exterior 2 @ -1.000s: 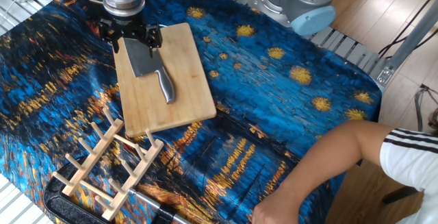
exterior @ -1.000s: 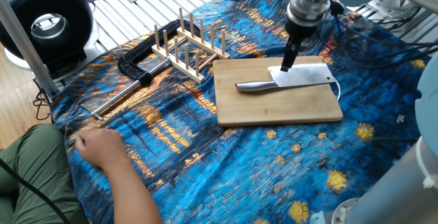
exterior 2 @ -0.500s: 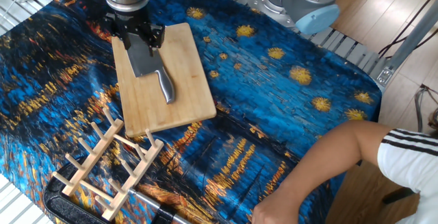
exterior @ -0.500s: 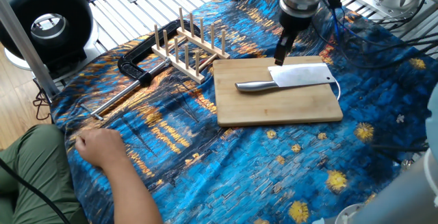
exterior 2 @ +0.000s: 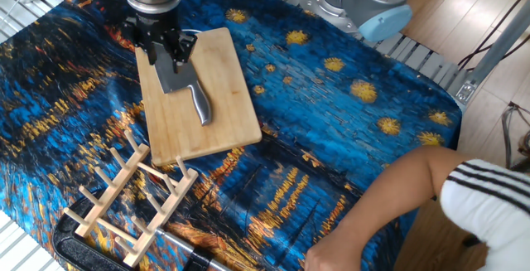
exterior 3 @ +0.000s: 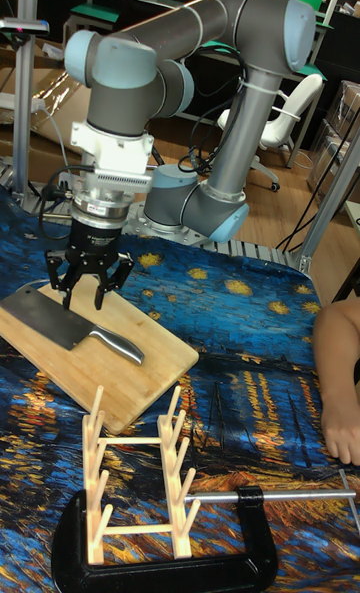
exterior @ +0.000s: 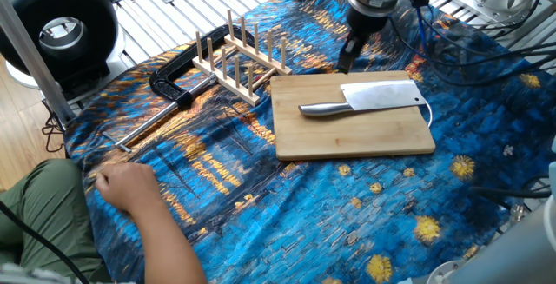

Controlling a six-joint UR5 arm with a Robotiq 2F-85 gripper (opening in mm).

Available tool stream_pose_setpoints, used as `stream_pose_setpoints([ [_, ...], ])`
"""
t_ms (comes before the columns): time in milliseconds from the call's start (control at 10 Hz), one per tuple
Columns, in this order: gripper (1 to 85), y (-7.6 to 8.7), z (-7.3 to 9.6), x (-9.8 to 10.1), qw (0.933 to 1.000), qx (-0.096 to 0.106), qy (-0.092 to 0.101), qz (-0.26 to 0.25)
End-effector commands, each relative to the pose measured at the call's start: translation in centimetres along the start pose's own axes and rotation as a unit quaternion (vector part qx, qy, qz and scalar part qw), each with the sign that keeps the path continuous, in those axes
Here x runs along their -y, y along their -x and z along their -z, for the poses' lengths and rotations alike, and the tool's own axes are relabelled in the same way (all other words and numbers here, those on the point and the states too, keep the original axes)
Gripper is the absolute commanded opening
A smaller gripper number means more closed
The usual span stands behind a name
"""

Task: Put the knife on the cutting board

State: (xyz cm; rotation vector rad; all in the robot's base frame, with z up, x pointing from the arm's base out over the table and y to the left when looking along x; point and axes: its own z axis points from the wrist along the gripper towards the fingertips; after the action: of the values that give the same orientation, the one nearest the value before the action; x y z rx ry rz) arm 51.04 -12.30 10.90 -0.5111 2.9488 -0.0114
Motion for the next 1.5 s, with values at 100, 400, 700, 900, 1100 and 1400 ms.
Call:
stream_pose_setpoints([
  [100,56.3,-2.0,4.6,-1.8,0.9994,-0.021,0.016,-0.022],
  [400,57.0,-1.4,8.8,-6.1,0.9958,-0.049,0.022,-0.075],
  [700,55.0,1.5,11.4,-11.3,0.9865,-0.066,0.038,-0.145],
  [900,54.3,4.2,11.0,-12.6,0.9761,-0.056,0.040,-0.206],
  [1100,43.0,3.7,10.3,-10.7,0.9681,-0.068,0.008,-0.241],
  [1400,42.0,2.5,10.3,-10.1,0.9594,-0.087,-0.005,-0.268],
])
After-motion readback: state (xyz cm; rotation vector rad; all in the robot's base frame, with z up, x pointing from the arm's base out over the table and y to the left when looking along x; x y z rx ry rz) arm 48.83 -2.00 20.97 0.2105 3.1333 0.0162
